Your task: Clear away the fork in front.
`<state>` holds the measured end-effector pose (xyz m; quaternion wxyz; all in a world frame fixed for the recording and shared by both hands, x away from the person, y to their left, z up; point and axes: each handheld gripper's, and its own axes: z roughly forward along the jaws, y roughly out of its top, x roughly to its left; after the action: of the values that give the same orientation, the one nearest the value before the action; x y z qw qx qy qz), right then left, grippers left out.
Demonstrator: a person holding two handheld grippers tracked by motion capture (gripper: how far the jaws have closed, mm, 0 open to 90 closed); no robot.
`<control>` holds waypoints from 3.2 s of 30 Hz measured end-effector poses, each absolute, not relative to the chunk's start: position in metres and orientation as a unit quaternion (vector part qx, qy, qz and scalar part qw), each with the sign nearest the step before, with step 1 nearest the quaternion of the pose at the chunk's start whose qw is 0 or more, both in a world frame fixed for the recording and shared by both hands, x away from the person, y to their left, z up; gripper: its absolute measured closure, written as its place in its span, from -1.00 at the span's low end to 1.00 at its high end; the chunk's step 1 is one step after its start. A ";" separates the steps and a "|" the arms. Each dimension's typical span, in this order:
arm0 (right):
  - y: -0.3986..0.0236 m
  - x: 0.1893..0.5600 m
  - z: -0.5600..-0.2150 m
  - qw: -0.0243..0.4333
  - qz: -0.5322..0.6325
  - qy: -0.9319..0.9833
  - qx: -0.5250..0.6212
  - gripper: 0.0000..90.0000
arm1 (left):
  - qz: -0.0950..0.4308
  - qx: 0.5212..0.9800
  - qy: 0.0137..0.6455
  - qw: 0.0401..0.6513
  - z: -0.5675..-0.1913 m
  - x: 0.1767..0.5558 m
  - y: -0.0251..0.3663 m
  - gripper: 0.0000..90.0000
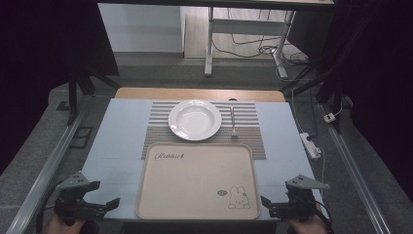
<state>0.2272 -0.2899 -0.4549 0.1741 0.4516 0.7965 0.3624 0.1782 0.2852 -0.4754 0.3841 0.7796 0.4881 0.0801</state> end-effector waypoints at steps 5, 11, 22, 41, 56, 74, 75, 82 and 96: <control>-0.291 0.226 -0.455 0.169 0.370 0.798 0.445 -1.00 | 0.078 0.782 0.486 0.382 -0.476 0.179 0.285 -1.00; -0.289 0.226 -0.455 0.168 0.368 0.800 0.443 -1.00 | 0.071 0.784 0.485 0.380 -0.476 0.180 0.285 -1.00; -0.290 0.228 -0.455 0.156 0.368 0.802 0.444 -1.00 | 0.070 0.787 0.487 0.372 -0.477 0.181 0.283 -1.00; -0.285 0.229 -0.455 0.160 0.354 0.814 0.433 -1.00 | 0.072 0.788 0.491 0.365 -0.477 0.182 0.282 -0.99; -0.278 0.237 -0.458 0.171 0.350 0.823 0.414 -1.00 | 0.070 0.788 0.492 0.363 -0.477 0.183 0.282 -0.98; -0.270 0.256 -0.464 0.143 0.344 0.835 0.405 -1.00 | 0.067 0.787 0.493 0.364 -0.478 0.183 0.282 -0.98; -0.269 0.257 -0.464 0.142 0.346 0.834 0.406 -1.00 | 0.067 0.787 0.493 0.364 -0.478 0.183 0.282 -0.98; -0.261 0.267 -0.467 0.154 0.335 0.846 0.386 -1.00 | 0.067 0.784 0.496 0.366 -0.477 0.183 0.284 -0.98; -0.244 0.296 -0.468 0.204 0.299 0.856 0.368 -1.00 | 0.067 0.786 0.495 0.365 -0.477 0.183 0.283 -0.98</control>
<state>0.2962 -0.2444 -0.4683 0.2043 0.3681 0.8562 0.2994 0.1830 0.2830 -0.4774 0.3649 0.7858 0.4949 0.0674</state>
